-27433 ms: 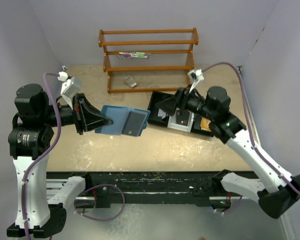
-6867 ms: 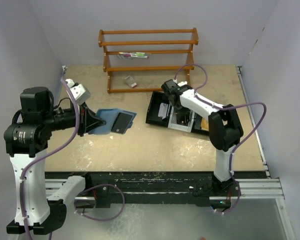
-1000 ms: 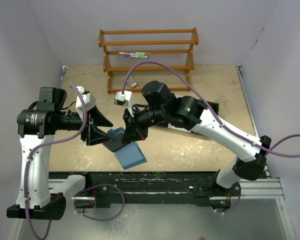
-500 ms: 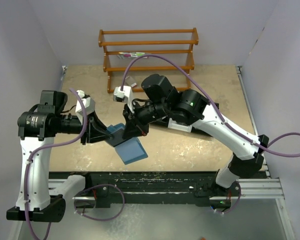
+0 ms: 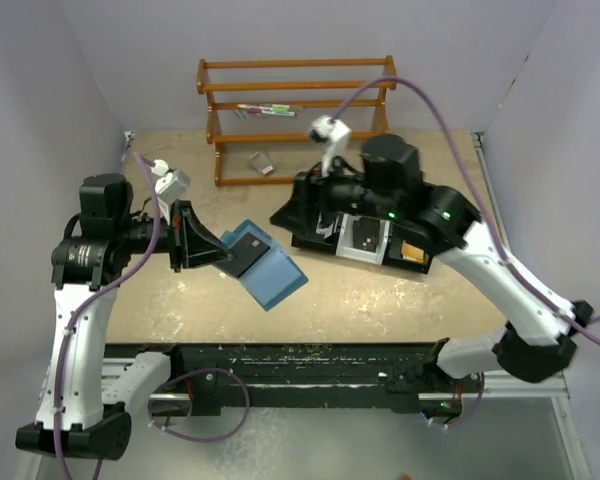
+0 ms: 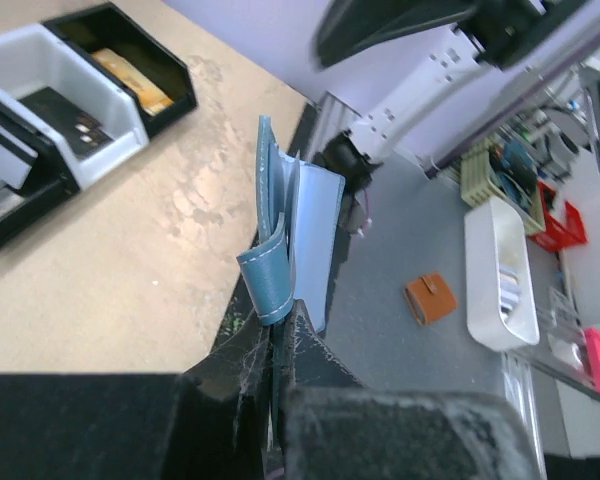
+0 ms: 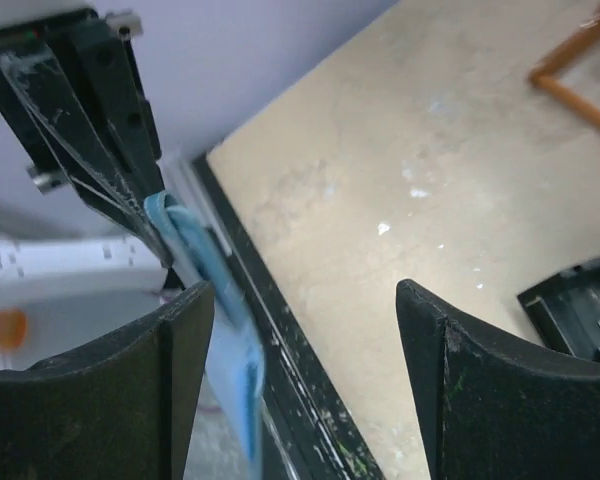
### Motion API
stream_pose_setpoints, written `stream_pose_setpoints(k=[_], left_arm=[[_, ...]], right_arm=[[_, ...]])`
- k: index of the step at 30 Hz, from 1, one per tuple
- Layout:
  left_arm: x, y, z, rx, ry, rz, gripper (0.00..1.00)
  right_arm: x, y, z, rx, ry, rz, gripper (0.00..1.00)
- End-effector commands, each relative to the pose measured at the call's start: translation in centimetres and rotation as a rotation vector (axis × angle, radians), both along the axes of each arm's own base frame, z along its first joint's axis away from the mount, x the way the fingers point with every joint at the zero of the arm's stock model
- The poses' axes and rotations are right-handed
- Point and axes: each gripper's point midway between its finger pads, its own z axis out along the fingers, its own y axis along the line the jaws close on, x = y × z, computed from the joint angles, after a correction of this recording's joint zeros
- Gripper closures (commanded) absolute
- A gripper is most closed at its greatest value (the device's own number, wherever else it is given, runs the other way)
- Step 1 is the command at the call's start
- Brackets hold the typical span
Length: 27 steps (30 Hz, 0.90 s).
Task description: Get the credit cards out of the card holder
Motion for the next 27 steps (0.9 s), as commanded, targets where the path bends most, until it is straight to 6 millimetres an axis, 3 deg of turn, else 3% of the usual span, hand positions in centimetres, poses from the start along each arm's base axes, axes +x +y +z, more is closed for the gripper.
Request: stream_pose_setpoints(k=[1,6,11,18,23,27], left_arm=[[2.4,0.0,4.7,-0.076,-0.082,0.198,1.00],[5.1,0.5,6.0,-0.109,-0.048,0.344,1.00],[5.9,0.5,6.0,-0.126,-0.014,0.366,1.00],[5.2,0.2,6.9,-0.169,0.019,0.343,1.00],[3.7,-0.6,7.6,-0.216,0.082,0.213,1.00],[2.6,-0.9,7.7,-0.229,0.128,0.135,1.00]], right_arm=[[0.0,-5.0,10.1,0.415,-0.082,-0.260,0.24],[-3.4,-6.1,11.4,0.637,-0.003,-0.178,0.26],[-5.6,-2.4,9.6,0.646,0.092,-0.026,0.26],[-5.7,1.3,6.3,0.629,0.184,0.033,0.27],[-5.7,1.9,4.1,0.600,0.219,0.039,0.28],[-6.1,1.7,3.9,0.638,0.241,0.050,0.30]])
